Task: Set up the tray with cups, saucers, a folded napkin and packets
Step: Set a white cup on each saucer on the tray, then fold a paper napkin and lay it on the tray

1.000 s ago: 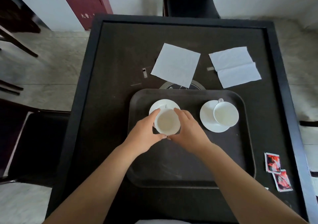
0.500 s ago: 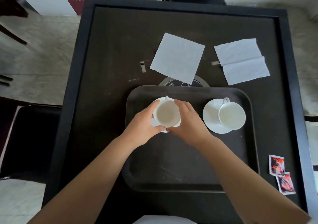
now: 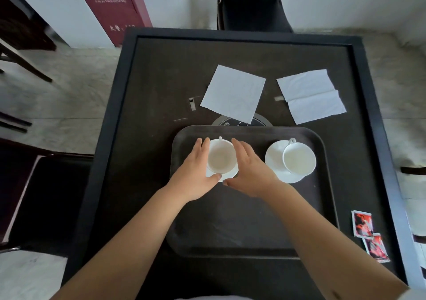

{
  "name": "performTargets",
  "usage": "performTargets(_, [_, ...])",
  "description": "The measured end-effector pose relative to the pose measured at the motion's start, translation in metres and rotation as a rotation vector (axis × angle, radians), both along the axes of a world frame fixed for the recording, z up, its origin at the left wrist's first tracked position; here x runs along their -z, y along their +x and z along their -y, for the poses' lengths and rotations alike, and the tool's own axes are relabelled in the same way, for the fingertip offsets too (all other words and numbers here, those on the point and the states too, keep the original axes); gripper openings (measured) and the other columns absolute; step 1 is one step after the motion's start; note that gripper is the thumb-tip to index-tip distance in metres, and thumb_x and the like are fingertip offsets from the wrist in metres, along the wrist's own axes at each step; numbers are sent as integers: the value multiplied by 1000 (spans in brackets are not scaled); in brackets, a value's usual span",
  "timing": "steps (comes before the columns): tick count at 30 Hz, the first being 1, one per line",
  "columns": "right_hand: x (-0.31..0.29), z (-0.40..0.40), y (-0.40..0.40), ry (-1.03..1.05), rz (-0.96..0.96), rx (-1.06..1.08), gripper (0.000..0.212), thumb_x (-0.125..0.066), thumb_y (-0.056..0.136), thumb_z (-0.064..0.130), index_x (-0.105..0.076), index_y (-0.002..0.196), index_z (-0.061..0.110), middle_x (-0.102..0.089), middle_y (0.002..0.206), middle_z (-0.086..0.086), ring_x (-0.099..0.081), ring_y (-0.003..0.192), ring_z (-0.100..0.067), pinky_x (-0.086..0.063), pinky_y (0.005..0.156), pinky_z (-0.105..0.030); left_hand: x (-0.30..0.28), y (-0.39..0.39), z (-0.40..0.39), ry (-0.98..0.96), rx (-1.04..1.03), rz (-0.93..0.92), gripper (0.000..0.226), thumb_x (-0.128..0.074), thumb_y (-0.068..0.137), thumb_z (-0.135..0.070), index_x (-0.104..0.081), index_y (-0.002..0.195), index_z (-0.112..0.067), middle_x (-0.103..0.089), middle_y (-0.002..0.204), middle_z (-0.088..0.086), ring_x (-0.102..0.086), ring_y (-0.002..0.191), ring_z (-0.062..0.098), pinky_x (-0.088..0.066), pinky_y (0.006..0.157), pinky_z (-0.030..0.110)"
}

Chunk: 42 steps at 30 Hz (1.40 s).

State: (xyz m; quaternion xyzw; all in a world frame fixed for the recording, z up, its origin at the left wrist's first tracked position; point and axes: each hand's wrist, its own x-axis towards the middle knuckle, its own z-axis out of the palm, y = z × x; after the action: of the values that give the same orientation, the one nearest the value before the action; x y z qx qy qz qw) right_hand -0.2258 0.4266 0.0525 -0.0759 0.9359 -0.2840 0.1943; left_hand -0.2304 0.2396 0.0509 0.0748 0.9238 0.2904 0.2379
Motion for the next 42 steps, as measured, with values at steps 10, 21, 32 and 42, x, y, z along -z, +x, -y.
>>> performTargets(10, [-40, -14, 52, 171, 21, -20, 97, -61, 80, 66, -5, 152, 32, 1, 163, 6, -17, 146, -22, -35, 108, -45, -38, 46, 9, -231, 137, -264, 85, -56, 88, -57, -12, 152, -23, -7, 164, 4, -11, 149, 30, -26, 115, 45])
performTargets(21, [-64, -19, 101, 317, -101, 17, 96, -46, 82, 76, 3, 152, 33, 13, 162, 4, 6, 149, -21, -11, 117, -46, -63, 90, 10, -259, 170, -336, 85, -47, 88, -63, -10, 154, -24, 1, 165, 1, -6, 150, 28, -21, 117, 46])
performTargets(32, [-67, -28, 72, 311, -135, 22, 92, -44, 83, 74, 4, 152, 36, 13, 162, 5, 8, 149, -17, -9, 117, -42, -71, 36, -16, -240, 237, -393, 81, -47, 87, -65, -14, 153, -31, -4, 165, -5, -9, 150, 24, -20, 117, 44])
performTargets(42, [-52, -33, -40, 261, -129, 56, 90, -40, 80, 77, -4, 151, 34, 5, 163, 4, 2, 149, -18, -18, 115, -48, -60, -71, -30, -273, 302, -392, 79, -43, 90, -65, -12, 154, -32, -2, 165, -5, -3, 151, 23, -19, 118, 47])
